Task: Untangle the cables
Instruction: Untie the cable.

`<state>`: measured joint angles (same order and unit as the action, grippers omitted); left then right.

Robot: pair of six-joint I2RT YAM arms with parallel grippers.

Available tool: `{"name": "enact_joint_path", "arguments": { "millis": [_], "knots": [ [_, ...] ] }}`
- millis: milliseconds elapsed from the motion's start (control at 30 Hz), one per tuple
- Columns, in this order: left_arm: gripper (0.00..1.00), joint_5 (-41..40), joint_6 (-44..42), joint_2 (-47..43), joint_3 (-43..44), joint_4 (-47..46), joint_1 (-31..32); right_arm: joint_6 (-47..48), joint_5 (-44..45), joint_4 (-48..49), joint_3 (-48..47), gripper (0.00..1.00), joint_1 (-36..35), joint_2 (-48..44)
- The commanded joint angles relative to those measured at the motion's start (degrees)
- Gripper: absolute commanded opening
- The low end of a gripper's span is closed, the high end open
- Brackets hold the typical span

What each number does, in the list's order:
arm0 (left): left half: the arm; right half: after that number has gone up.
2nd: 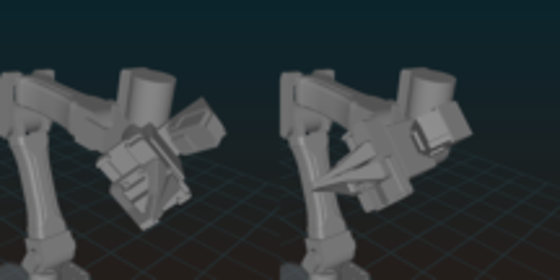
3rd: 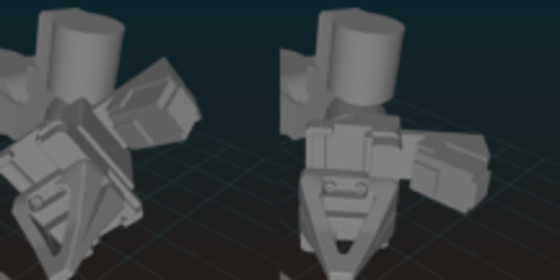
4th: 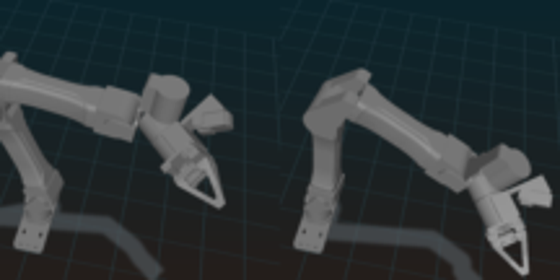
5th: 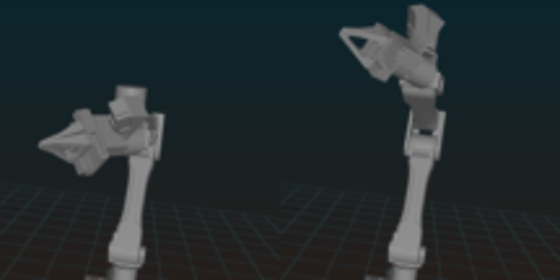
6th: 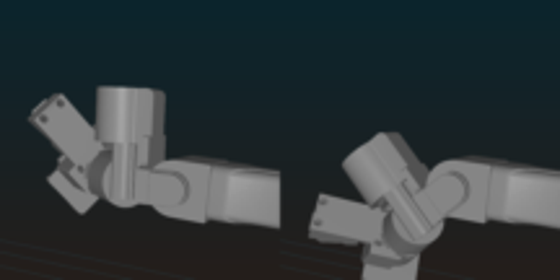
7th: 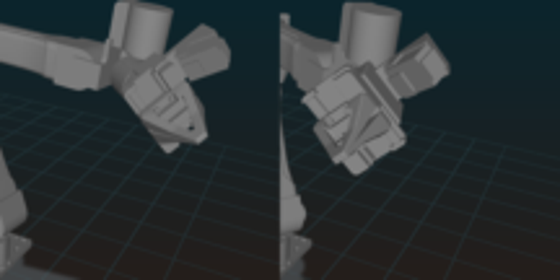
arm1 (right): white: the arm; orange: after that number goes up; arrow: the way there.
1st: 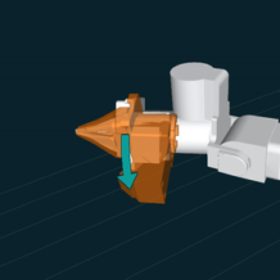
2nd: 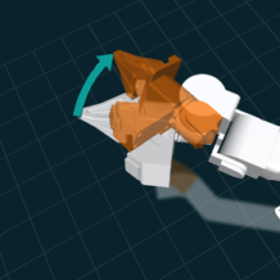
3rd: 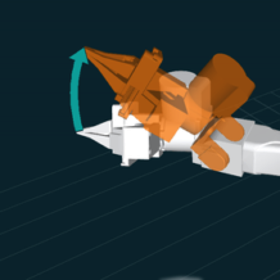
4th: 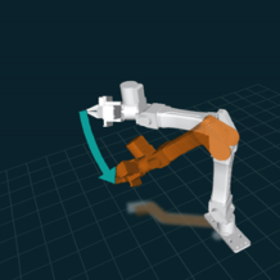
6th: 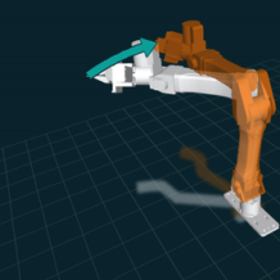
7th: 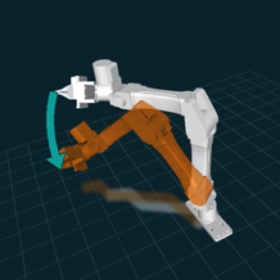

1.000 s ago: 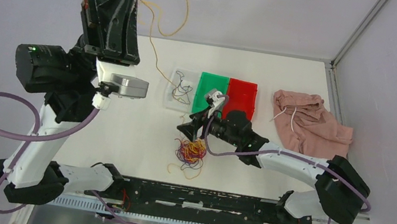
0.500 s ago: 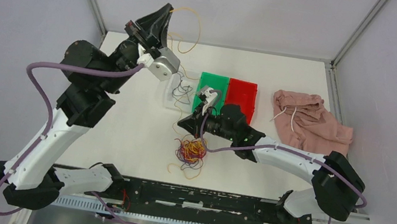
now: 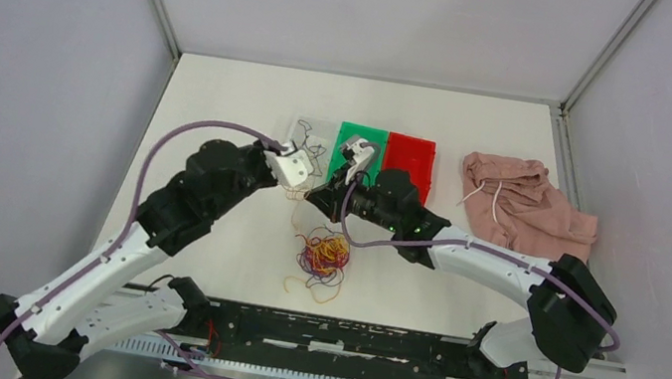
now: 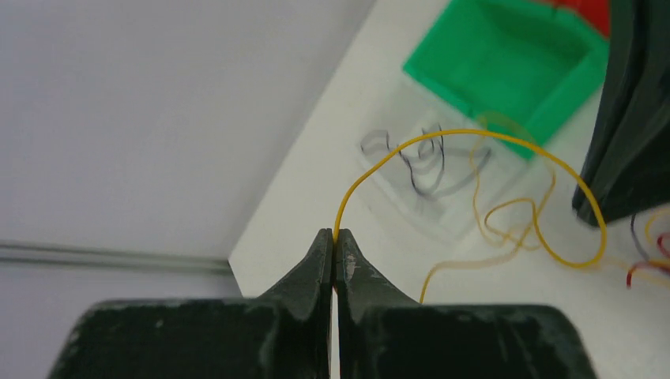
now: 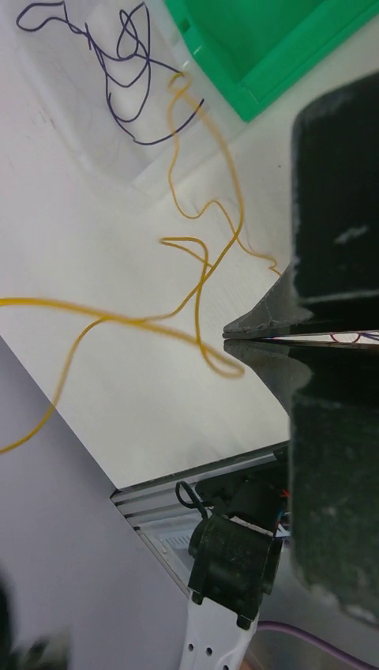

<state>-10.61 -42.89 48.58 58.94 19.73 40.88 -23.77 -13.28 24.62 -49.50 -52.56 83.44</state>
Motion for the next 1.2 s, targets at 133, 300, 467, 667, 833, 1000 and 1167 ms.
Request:
{"name": "enact_joint_path", "arguments": {
  "millis": [133,300,467,667,833,1000,1167],
  "knots": [
    [0.23,9.0,-2.7,1.0,-12.5,6.1,-21.2,1.7,2.9,-3.5,0.1,0.32,1.1,0.2],
    [0.29,24.9,-4.0,7.3,-10.7,16.5,-23.9,0.8,6.6,-1.6,6.2,0.41,1.1,-3.6],
    [0.35,36.9,-12.9,11.2,-12.1,18.9,-23.2,0.1,7.8,-2.8,8.7,0.41,2.3,-6.9],
    [0.61,41.0,-24.9,12.9,-13.7,21.9,-15.7,-2.5,7.9,-2.0,13.6,0.55,6.8,-13.2],
    [0.62,36.4,-31.2,16.2,-16.4,13.4,-7.3,-2.8,7.1,-2.4,14.9,0.64,8.5,-15.5],
    [0.67,34.2,-39.7,23.5,-15.1,10.5,-4.9,-3.0,6.4,-2.5,15.8,0.66,9.2,-16.8],
    [0.64,31.8,-47.8,27.3,-15.7,8.6,-4.8,-3.5,5.0,-2.7,16.0,0.66,10.4,-18.3]
  ]
}}
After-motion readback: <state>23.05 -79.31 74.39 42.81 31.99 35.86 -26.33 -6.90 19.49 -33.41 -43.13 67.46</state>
